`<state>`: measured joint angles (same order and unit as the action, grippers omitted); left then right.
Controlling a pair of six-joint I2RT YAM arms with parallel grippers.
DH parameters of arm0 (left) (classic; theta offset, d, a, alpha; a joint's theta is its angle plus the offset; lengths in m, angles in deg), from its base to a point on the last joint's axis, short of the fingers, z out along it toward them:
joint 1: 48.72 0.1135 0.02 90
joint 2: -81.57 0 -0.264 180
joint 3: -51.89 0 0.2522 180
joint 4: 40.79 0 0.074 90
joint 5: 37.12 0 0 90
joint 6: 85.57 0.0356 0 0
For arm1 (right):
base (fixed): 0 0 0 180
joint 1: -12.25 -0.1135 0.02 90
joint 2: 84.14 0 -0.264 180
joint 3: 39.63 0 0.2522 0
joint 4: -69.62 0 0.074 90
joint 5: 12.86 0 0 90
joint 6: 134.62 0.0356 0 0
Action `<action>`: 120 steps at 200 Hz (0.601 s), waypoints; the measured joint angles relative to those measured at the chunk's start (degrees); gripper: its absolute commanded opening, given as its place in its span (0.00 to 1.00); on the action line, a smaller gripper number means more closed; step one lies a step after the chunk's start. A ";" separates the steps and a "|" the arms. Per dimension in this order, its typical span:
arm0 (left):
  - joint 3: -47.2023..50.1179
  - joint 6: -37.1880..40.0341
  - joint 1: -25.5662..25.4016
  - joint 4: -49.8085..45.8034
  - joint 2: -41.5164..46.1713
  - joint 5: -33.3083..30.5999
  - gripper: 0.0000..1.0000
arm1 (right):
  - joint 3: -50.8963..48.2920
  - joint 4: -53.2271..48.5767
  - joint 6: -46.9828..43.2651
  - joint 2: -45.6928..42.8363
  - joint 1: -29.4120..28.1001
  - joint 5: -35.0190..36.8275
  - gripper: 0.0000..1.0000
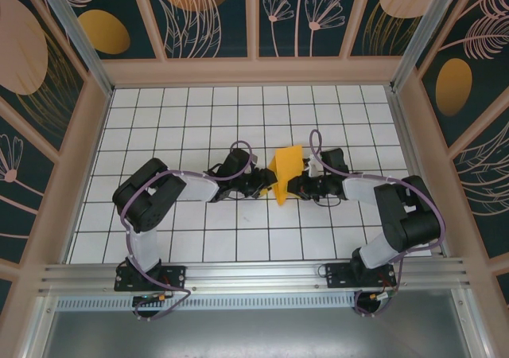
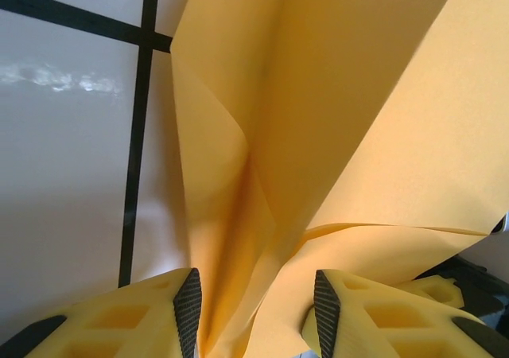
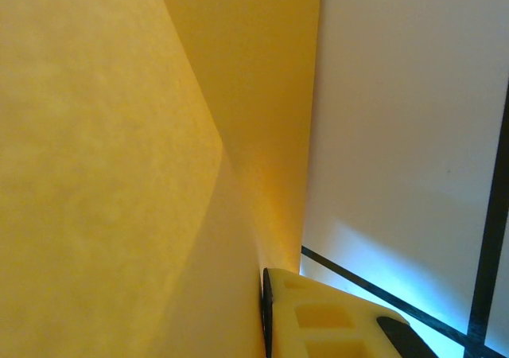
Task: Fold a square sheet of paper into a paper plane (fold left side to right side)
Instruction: Fold the wing for the fifth time at the center of the table.
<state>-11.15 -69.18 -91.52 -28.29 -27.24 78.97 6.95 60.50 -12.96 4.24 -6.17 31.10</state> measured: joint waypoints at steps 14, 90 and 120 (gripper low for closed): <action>-0.02 0.00 0.04 0.02 0.00 0.04 0.44 | 0.00 0.02 0.00 0.00 0.00 -0.02 0.14; -3.15 0.87 -0.13 -0.57 -0.24 1.77 0.51 | 0.00 0.09 0.22 0.07 -0.28 -0.02 0.14; -3.13 0.87 -0.39 -1.14 -1.46 1.79 0.54 | 0.00 0.39 0.28 0.42 -0.92 -0.02 0.14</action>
<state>-14.28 -68.30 -91.92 -29.42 -28.71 80.76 6.95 60.89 -12.67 4.66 -7.09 31.08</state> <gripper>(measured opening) 0.519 0.139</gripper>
